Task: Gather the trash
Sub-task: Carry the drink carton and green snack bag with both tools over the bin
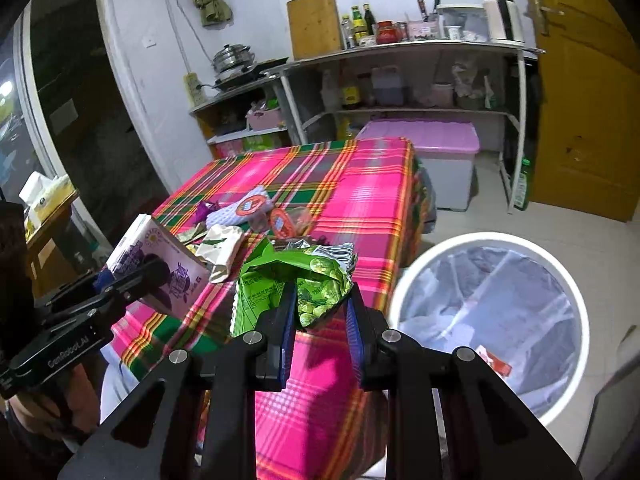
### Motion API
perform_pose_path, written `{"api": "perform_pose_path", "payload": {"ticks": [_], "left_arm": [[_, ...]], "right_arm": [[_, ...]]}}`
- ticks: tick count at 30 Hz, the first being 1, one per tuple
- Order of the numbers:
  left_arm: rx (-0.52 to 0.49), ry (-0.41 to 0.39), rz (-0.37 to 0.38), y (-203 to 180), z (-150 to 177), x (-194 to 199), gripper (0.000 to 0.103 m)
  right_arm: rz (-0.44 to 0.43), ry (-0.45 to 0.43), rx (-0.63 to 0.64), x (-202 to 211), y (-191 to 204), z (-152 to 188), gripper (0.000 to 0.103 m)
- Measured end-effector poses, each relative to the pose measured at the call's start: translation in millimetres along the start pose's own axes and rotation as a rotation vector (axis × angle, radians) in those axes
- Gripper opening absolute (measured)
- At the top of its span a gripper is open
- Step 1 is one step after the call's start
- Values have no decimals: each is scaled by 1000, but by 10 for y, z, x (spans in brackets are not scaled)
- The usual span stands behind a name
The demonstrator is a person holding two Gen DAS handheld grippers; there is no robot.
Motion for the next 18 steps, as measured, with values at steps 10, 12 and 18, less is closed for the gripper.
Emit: {"api": "perform_pose_path", "payload": {"ticks": [10, 12, 18], "left_arm": [[-53, 35, 74, -400, -22, -208, 35], [-65, 44, 94, -486, -31, -277, 35], [-97, 78, 161, -772, -49, -542, 35]], "right_arm": [[58, -9, -61, 108, -401, 71, 24], [75, -5, -76, 107, -500, 93, 24], [133, 17, -129, 86, -882, 187, 24]]}}
Point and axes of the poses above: each gripper's, at about its wrist camera, not at the fingertips, and x roughly against the way its jaws point, y to its left, z to its underside, the point moved 8 cm from there along -x, roughly the way its jaws point, and after that the axes turned 15 degrees about z, right-handed, at the moved point
